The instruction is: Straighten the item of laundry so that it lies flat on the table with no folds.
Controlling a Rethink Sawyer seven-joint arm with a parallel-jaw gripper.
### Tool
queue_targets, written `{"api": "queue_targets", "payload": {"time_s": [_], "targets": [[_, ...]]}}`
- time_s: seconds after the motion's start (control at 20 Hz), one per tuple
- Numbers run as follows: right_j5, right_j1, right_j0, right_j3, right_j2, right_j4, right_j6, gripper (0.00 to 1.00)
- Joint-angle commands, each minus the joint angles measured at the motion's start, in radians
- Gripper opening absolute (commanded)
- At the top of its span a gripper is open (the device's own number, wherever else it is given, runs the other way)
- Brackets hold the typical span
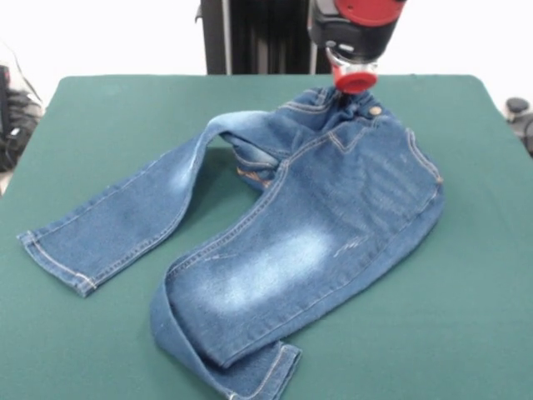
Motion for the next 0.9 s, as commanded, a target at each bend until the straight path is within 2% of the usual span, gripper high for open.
{"api": "queue_targets", "payload": {"time_s": [0.05, 0.25, 0.5, 0.9], "targets": [[0.145, -0.001, 0.036, 0.142, 0.131, 0.071, 0.232, 0.00], [0.152, -0.020, 0.030, 0.170, 0.156, 0.085, 0.209, 0.00], [0.145, -0.021, 0.046, 0.180, 0.159, 0.112, 0.242, 0.00], [0.073, -0.023, 0.077, 0.239, 0.183, 0.164, 0.275, 0.00]]}}
